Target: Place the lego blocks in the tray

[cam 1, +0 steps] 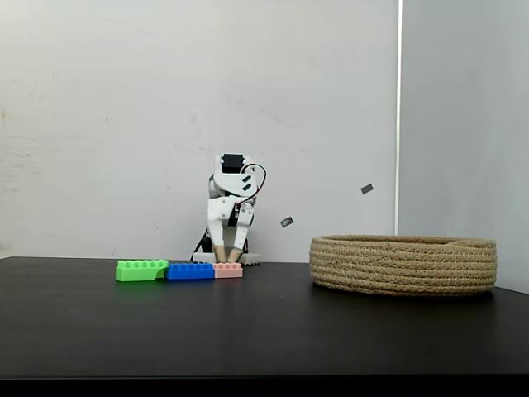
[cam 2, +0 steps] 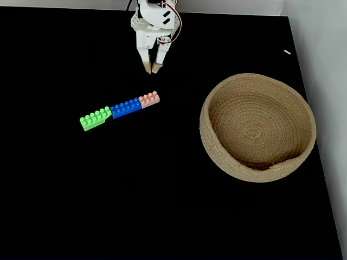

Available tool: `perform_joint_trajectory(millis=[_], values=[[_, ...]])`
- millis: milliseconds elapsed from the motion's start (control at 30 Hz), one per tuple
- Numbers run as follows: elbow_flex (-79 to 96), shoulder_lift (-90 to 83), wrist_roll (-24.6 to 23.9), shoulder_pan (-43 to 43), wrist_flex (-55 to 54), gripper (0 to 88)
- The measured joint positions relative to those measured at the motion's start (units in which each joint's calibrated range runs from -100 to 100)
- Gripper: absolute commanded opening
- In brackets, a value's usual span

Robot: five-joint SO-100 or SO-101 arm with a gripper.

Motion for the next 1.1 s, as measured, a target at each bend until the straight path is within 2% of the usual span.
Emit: perform_joint_trajectory(millis=[100, 167, 233, 1100], values=[[0.0, 0.0, 0.0, -1.2, 0.0, 1.4], [0.0, 0.0, 0.0, -7.4, 0.0, 1.5], [0.0, 0.0, 0.0, -10.1, 0.0, 1.5], [0.0, 0.0, 0.0, -8.1, 0.0, 0.1]])
